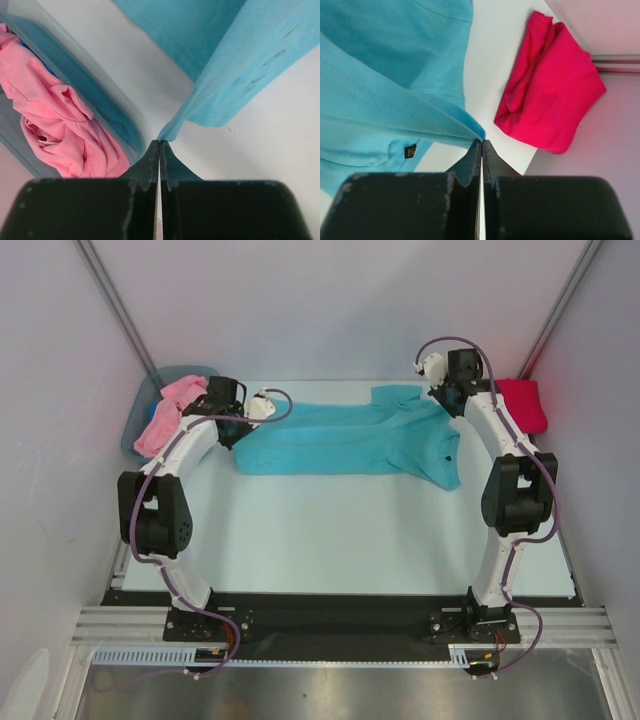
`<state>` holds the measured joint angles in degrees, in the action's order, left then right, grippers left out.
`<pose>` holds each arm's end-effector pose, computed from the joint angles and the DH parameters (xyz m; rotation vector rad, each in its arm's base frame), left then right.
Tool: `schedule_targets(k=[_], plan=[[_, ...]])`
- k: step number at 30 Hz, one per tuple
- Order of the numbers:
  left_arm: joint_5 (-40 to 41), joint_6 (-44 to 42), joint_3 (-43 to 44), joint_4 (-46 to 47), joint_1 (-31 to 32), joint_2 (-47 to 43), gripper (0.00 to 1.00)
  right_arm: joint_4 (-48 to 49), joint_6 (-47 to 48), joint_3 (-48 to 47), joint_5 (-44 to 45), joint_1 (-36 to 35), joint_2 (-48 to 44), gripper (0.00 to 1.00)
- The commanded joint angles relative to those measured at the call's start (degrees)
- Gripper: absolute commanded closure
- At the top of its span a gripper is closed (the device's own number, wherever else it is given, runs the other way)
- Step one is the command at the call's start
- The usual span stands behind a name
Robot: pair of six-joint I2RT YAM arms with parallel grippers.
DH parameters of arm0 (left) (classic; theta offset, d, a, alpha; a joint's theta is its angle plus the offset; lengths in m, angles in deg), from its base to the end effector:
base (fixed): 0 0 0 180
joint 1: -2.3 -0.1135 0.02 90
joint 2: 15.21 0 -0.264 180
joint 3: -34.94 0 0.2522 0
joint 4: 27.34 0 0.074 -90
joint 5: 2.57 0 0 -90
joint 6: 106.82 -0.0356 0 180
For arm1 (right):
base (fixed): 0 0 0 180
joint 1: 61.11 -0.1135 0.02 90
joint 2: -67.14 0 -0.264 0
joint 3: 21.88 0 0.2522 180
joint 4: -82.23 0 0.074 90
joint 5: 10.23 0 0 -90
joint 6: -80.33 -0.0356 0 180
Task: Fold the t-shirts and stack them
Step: Flatten the tshirt out
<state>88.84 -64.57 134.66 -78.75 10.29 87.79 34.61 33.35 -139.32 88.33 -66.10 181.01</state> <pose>0.3908 -0.0540 0.2669 1.1847 2.2617 0.3059 0.4558 0.0345 0.2947 -0.9004 2.2078 -0.4978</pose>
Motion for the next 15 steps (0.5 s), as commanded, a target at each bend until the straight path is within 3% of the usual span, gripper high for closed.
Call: schedule_targets(k=[1, 9, 15], plan=[[1.49, -3.49, 2.03, 0.03, 0.01, -1.31, 1.0, 3.37, 2.77, 0.58, 0.94, 0.25, -1.45, 1.0], [2.2, -6.74, 1.77, 0.56, 0.01, -1.84, 1.0, -0.93, 2.85, -0.73, -3.45, -0.1, -3.56, 1.0], [1.41, -10.43, 1.5, -0.4, 0.1, -2.98, 1.0, -16.38, 3.64, -8.01, -14.43, 0.07, -2.77, 1.0]])
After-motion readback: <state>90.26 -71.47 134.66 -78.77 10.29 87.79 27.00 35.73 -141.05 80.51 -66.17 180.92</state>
